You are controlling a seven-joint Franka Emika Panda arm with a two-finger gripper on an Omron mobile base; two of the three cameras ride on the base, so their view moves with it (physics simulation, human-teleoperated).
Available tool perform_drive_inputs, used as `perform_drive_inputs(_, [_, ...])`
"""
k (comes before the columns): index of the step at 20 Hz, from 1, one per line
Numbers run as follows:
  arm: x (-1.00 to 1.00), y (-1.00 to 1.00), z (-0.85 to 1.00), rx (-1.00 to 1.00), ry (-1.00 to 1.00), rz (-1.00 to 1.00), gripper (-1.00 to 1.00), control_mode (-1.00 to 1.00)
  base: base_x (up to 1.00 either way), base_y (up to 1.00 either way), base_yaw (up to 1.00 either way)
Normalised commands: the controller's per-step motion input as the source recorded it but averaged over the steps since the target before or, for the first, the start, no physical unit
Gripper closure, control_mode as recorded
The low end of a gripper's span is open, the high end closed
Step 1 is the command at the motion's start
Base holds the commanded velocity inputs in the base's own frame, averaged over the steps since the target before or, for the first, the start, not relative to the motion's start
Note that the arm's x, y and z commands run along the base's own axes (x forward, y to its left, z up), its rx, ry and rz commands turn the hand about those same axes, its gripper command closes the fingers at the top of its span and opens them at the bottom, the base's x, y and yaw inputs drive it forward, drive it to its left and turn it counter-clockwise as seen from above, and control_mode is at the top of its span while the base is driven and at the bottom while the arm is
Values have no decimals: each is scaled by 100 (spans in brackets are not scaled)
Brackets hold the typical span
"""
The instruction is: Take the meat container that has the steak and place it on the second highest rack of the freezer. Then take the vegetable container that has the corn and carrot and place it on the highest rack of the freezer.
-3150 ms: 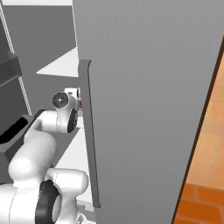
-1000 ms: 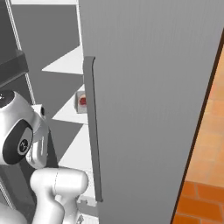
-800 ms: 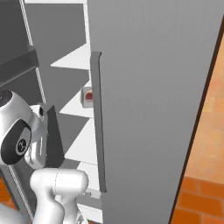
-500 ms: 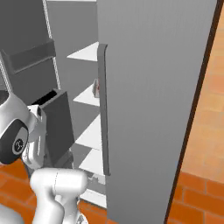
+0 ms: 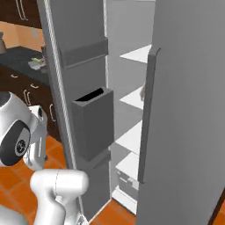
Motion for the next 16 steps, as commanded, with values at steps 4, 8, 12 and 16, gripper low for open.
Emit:
perform_drive_inputs(4, [0,0,0,0,0,0,-100,100,-33,0,73])
perform_drive_inputs(8, [0,0,0,0,0,0,-100,100,-20,0,78])
perform_drive_inputs(12, [0,0,0,0,0,0,-100,100,-7,4,82])
perform_drive_inputs(16, [0,0,0,0,0,0,-100,100,1,2,76])
